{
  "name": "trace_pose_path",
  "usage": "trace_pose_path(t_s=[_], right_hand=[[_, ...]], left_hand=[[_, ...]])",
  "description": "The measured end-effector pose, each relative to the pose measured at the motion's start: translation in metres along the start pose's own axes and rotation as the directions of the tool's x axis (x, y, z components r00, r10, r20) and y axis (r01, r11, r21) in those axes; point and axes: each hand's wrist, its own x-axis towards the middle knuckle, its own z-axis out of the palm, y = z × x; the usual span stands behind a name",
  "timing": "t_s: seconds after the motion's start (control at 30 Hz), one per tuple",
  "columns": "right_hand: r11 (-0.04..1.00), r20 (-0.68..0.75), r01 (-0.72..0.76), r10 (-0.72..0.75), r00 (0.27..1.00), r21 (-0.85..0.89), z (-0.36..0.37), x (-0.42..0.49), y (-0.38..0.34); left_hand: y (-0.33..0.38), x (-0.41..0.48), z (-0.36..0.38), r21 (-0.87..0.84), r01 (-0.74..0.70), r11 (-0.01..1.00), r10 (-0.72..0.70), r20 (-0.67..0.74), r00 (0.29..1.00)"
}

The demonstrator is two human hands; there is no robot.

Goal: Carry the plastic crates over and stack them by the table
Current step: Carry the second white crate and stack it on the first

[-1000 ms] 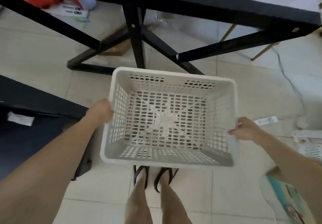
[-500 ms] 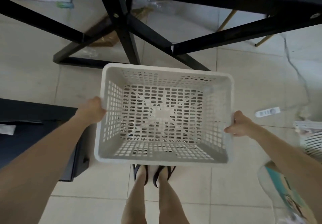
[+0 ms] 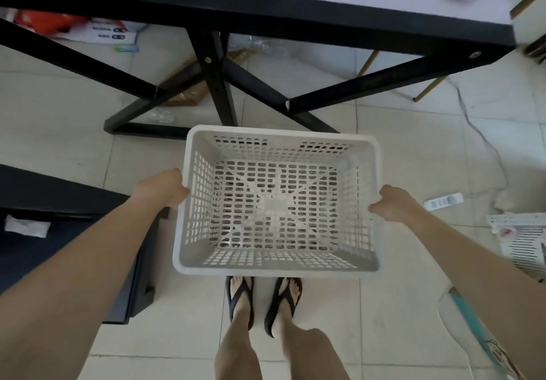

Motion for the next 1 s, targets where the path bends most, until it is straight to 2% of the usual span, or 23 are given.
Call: trace_pose_path(t_s=[0.13, 0.27, 0.4, 0.53, 0.63, 0.77, 0.83, 0.93, 1.0], right_hand=[[0.987, 0.076, 0.137, -0.131, 0.988, -0.079, -0.026, -0.046, -0.024], [0.957, 0.018, 0.246, -0.246, 0.969, -0.152, -0.056, -0.097, -0.048], [0.846, -0.031, 0.424, -0.458, 0.889, -0.323, -0.078, -0.159, -0.074], [0.711, 0.011, 0.552, -0.609, 0.793, -0.437, -0.077, -0.243, -0.093], [0.583, 0.069, 0.615, -0.694, 0.717, -0.531, -0.056, -0.306, -0.106], [0.465, 0.190, 0.645, -0.703, 0.685, -0.606, -0.007, -0.390, -0.134], [0.414, 0.215, 0.680, -0.737, 0.641, -0.605, 0.024, -0.433, -0.152], [0.301, 0.274, 0.716, -0.776, 0.568, -0.630, 0.082, -0.496, -0.182], [0.251, 0.306, 0.706, -0.769, 0.561, -0.662, 0.127, -0.539, -0.205]], left_hand=[[0.005, -0.053, -0.022, 0.082, -0.035, 0.996, 0.039, -0.054, 0.998], [0.008, -0.132, -0.032, 0.086, -0.009, 0.996, 0.016, -0.083, 0.996], [0.006, -0.225, -0.028, 0.024, 0.062, 0.998, -0.057, -0.172, 0.983], [-0.006, -0.324, -0.013, -0.058, 0.130, 0.990, -0.140, -0.213, 0.967], [-0.023, -0.395, 0.002, -0.097, 0.195, 0.976, -0.215, -0.270, 0.939], [-0.071, -0.488, 0.026, -0.218, 0.197, 0.956, -0.247, -0.237, 0.940], [-0.107, -0.530, 0.042, -0.291, 0.193, 0.937, -0.263, -0.225, 0.938], [-0.167, -0.580, 0.073, -0.298, 0.249, 0.921, -0.319, -0.214, 0.923], [-0.210, -0.610, 0.095, -0.300, 0.283, 0.911, -0.359, -0.239, 0.902]])
